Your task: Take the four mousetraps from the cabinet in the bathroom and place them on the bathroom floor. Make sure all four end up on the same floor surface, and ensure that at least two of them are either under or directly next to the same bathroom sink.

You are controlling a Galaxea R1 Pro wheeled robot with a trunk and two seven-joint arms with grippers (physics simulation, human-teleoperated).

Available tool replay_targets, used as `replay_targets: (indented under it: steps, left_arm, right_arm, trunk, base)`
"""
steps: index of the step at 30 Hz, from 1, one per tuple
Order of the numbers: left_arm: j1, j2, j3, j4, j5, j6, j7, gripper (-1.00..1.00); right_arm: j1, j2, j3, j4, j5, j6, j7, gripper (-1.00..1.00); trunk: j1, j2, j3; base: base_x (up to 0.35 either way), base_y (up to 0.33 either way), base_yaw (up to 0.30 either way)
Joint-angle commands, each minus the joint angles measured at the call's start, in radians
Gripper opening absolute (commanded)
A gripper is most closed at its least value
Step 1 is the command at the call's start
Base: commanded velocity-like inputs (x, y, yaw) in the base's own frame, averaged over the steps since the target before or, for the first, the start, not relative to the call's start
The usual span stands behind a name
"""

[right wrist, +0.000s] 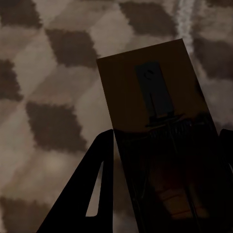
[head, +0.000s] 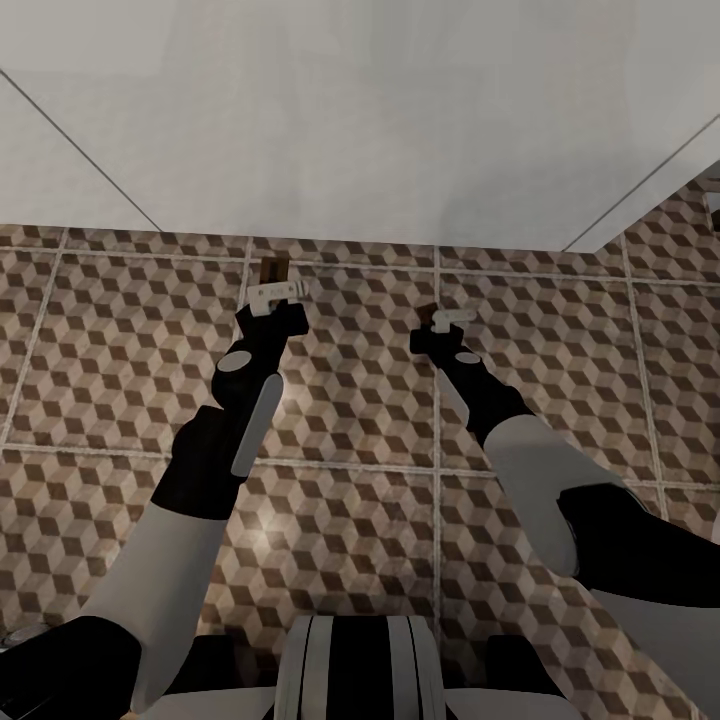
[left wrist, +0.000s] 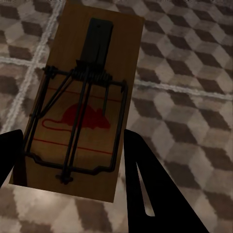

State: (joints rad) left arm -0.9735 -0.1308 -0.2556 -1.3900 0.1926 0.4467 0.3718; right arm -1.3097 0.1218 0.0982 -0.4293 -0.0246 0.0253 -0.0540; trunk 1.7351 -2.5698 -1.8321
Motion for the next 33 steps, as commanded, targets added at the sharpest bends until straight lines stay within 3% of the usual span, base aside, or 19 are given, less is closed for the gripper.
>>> replay_targets:
  steps: [1, 33]
  left_arm:
    - [-0.001, 0.000, -0.002, -0.002, 0.007, 0.004, 0.010, -1.00]
    - [0.004, 0.000, -0.002, -0.002, 0.007, 0.006, 0.012, -1.00]
  right_arm:
    - [0.000, -0.001, 0.006, -0.001, -0.005, 0.002, -0.003, -1.00]
    - [0.000, -0.003, 0.006, -0.003, 0.000, -0.016, -0.003, -1.00]
  trunk:
    - [0.000, 0.000, 0.000]
    - [0.000, 0.000, 0.000]
  base:
    - [0.000, 0.000, 0.000]
    - [0.000, 0.000, 0.000]
